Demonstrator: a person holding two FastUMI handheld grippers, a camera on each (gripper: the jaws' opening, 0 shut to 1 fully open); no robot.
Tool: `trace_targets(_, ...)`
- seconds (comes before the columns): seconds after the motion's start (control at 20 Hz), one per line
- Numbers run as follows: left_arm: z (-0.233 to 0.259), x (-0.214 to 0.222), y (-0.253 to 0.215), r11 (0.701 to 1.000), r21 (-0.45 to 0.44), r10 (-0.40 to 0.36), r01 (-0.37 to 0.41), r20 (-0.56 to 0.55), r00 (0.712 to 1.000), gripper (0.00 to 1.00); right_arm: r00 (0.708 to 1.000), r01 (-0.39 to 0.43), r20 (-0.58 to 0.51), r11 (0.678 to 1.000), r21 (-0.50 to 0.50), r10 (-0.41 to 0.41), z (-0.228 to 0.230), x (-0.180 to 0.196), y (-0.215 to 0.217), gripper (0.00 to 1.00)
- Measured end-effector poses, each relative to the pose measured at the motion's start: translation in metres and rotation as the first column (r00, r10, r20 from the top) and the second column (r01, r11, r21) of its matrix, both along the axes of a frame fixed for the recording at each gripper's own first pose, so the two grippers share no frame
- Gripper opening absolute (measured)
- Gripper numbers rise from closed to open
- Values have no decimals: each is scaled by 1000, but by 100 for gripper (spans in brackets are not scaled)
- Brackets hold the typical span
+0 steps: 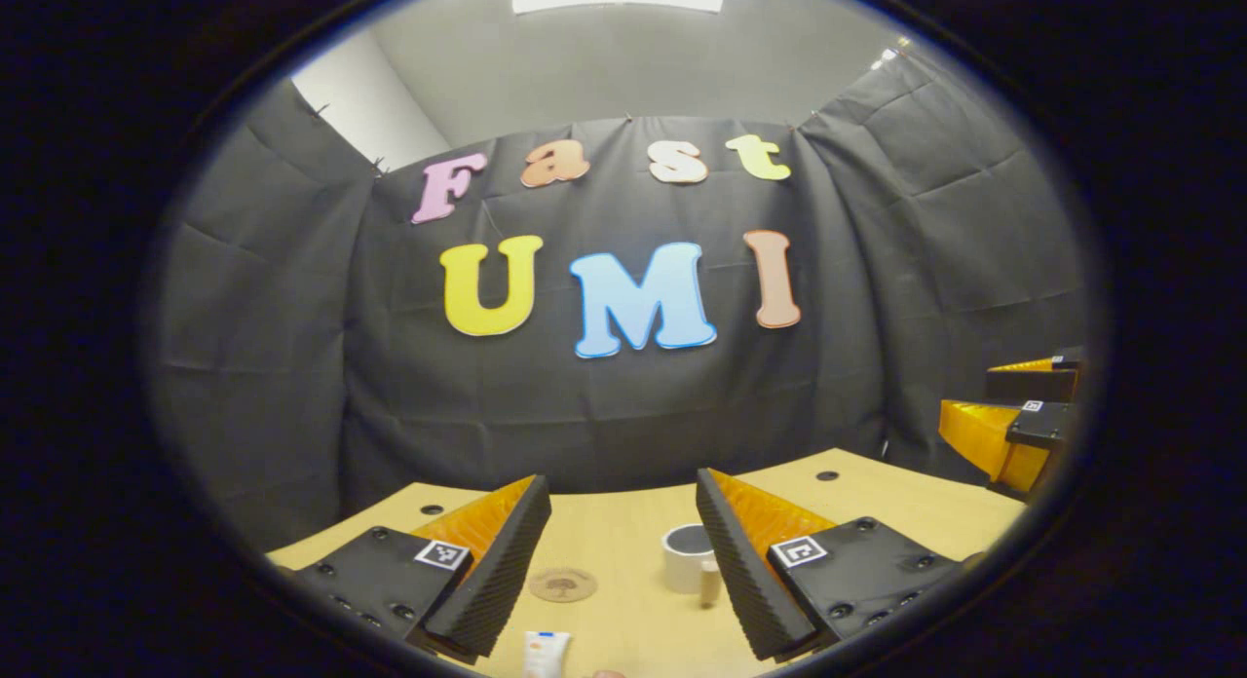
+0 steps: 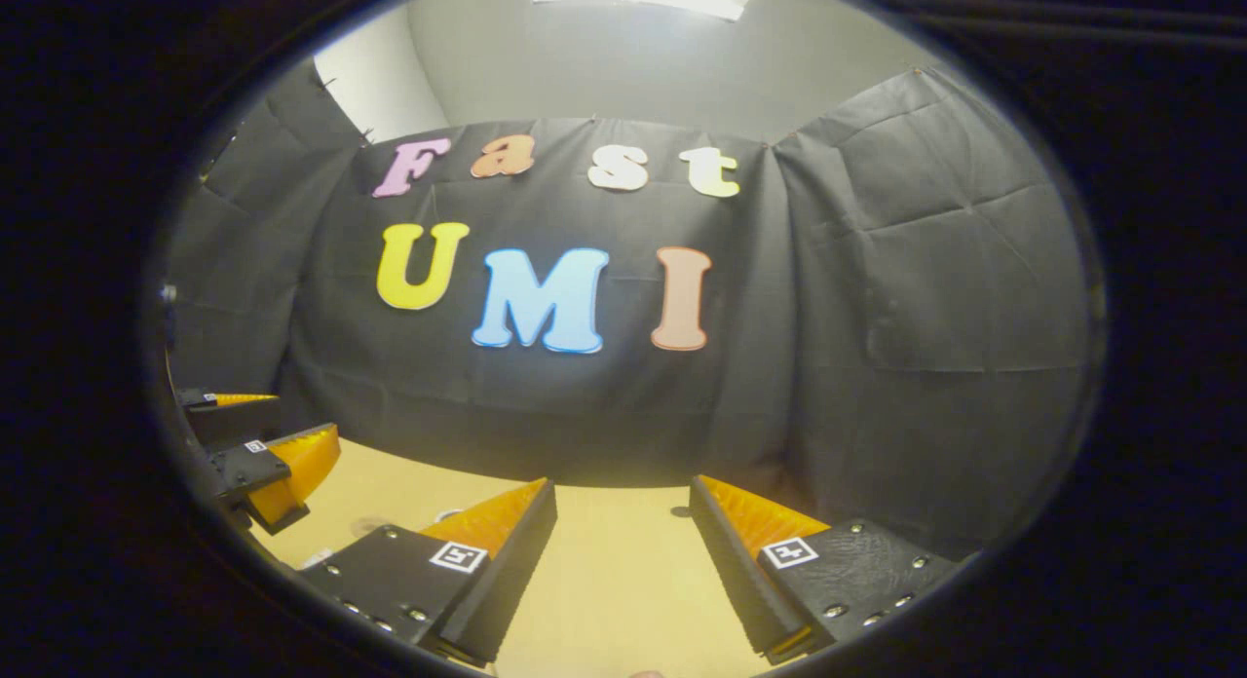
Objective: Put the toothbrush and toothpaste on the desktop into the cup, then pick up the cup and place it on the coaster on the desktop.
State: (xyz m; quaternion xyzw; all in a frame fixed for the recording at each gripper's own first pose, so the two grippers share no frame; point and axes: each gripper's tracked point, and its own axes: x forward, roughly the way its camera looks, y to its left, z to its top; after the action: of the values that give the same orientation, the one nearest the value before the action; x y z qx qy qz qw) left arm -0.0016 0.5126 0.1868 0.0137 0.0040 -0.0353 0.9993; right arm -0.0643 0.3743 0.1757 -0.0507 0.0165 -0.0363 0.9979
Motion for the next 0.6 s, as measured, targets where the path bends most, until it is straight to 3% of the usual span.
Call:
trace_targets(0.3, 11, 14, 55, 999, -25, 28, -29, -21, 999, 96, 994, -95, -44, 995, 10, 95, 9, 16, 51, 87)
trace_targets(0.5, -4, 21, 53, 999, -30, 11, -13, -62, 998, 94, 989, -107, -100, 994, 10, 108, -2, 19, 52, 87)
trace_targets(0.6, -9, 27, 53, 999, -42, 3, -7, -87, 996, 99, 982, -121, -145, 992, 24, 124, -12, 21, 58, 87)
